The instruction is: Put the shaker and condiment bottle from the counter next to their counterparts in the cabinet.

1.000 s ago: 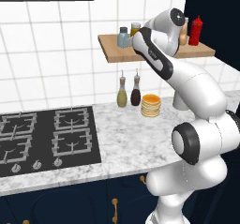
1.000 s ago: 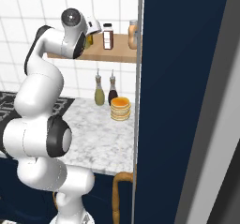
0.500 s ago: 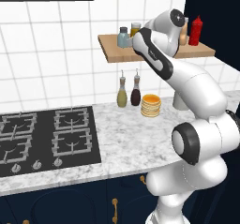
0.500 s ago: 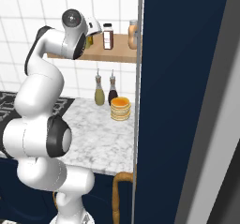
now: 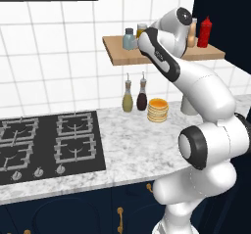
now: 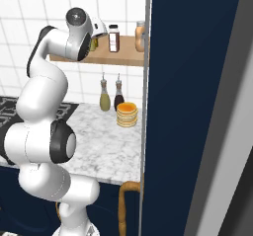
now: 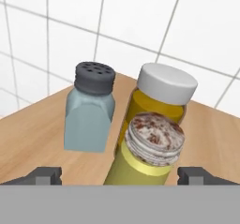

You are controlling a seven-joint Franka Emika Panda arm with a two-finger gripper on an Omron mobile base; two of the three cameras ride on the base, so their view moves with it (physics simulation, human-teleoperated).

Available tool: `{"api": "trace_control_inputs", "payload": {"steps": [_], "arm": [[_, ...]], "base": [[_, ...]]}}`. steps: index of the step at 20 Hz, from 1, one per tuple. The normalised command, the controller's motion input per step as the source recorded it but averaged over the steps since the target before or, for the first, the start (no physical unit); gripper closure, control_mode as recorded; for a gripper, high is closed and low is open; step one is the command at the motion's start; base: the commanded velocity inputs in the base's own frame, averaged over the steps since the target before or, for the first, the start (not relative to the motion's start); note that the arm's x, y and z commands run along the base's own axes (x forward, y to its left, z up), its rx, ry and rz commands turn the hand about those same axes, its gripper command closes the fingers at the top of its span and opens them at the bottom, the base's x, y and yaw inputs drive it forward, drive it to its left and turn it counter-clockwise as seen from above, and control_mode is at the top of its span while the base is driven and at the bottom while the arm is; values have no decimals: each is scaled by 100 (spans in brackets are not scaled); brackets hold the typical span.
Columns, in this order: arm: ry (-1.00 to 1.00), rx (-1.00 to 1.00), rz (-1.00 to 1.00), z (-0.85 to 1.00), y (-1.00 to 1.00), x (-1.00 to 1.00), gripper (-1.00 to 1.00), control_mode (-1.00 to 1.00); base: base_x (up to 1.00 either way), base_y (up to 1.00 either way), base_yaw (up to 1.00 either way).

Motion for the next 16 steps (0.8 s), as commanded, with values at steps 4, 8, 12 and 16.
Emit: {"api": "trace_control_inputs", "payload": {"steps": [4,8,12,16], "arm": [[0,0,0,0,-21,-5,-100,-100],[0,1,0,0,-26,-20,-100,-100],[0,3,-4,0,-30,-34,-100,-100],[0,7,-6,0,-28,-43,-100,-100]], "base": [[0,0,0],[0,0,0],[0,0,0],[0,0,0]]}}
